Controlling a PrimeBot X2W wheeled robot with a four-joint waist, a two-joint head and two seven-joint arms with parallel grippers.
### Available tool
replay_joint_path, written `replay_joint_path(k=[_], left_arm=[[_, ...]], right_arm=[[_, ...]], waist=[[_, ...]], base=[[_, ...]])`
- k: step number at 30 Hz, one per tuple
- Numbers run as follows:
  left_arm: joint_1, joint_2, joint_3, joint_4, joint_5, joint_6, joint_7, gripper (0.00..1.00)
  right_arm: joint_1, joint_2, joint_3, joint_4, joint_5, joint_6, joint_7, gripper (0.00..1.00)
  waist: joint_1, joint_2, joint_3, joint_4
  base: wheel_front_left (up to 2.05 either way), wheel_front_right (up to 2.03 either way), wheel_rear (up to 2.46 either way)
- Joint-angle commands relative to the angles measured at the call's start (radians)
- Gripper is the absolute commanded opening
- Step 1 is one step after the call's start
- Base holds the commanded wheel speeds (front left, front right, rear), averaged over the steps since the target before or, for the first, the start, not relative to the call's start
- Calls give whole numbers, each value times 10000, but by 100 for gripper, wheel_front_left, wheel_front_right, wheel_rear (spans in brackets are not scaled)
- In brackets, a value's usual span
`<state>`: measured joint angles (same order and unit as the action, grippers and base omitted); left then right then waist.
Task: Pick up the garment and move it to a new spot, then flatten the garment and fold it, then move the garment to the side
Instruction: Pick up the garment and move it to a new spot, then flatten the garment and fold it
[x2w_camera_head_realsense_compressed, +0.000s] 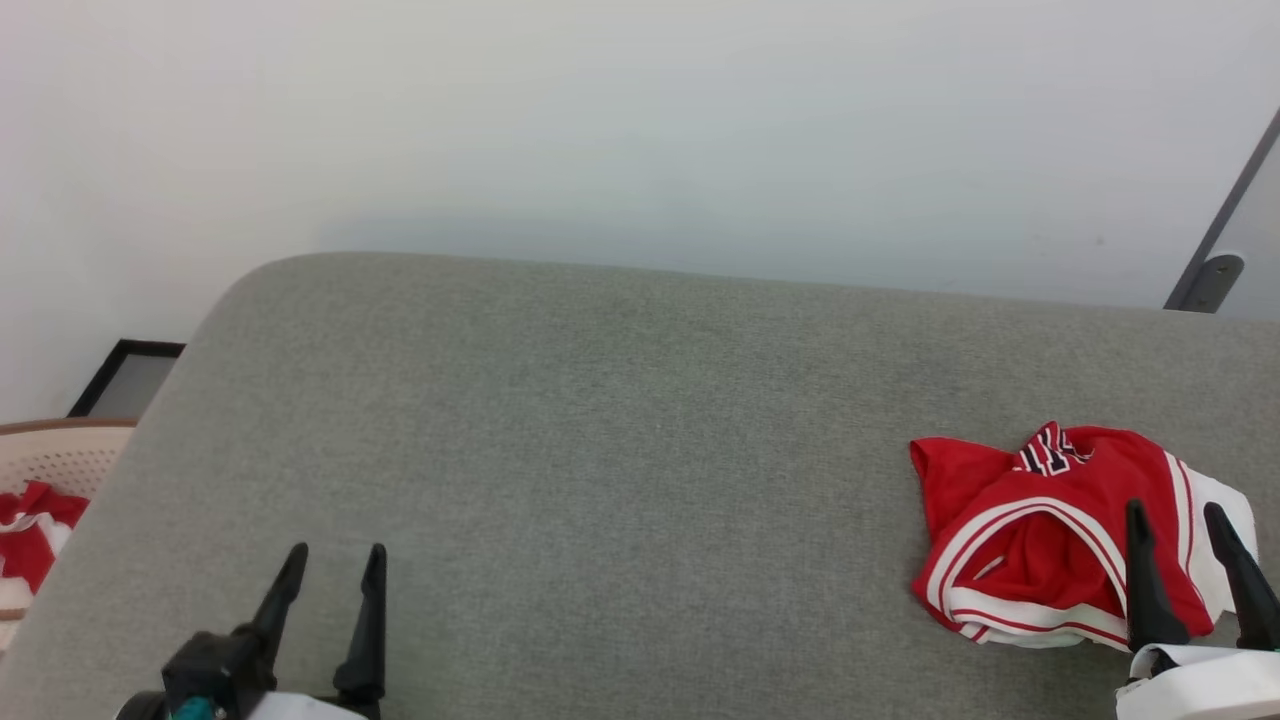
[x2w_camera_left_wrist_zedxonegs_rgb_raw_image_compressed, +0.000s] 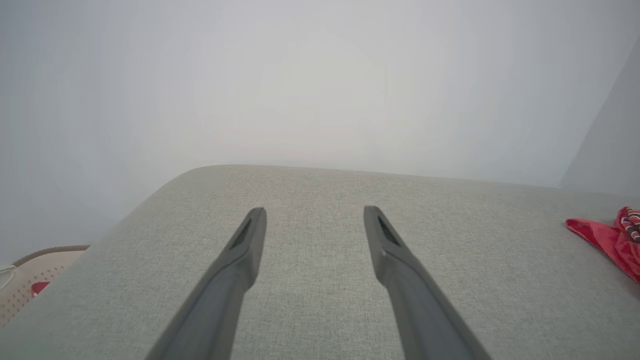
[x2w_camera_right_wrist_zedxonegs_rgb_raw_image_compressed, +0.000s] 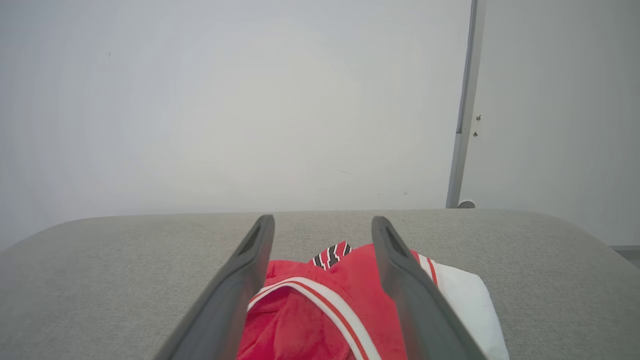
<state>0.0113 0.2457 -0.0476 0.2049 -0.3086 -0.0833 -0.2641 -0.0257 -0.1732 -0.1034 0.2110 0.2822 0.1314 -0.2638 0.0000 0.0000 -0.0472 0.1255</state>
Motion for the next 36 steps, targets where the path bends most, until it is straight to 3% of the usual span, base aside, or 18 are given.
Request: replay_joint_path(k=[1, 10, 23, 29, 36], left_arm=[[153, -87, 87, -87, 134, -67, -1, 100], [553, -781, 556, -229, 758, -342, -1, 100], [409, -1069, 687, -127, 1066, -486, -2, 100], [357, -1312, 590, -14, 974, -480, -2, 100], [-94, -1477, 323, 11, 904, -477, -2, 100]], right_arm=[[43, -13, -3, -29, 93, -14, -4, 100], [135, 51, 73, 35, 81, -14, -4, 100], [-135, -154, 396, 346, 130, -14, -3, 100], [-734, -1639, 1199, 848, 443, -14, 1611, 100], [-1842, -4162, 1693, 908, 2373, -14, 5424, 100]], waist=[[0, 0, -8, -55], [0, 0, 25, -239], [0, 0, 135, -254], [0, 0, 406, -292], [0, 0, 1486, -436]], base=[[0, 0, 0], [0, 0, 0], [0, 0, 0], [0, 0, 0], [0, 0, 0]])
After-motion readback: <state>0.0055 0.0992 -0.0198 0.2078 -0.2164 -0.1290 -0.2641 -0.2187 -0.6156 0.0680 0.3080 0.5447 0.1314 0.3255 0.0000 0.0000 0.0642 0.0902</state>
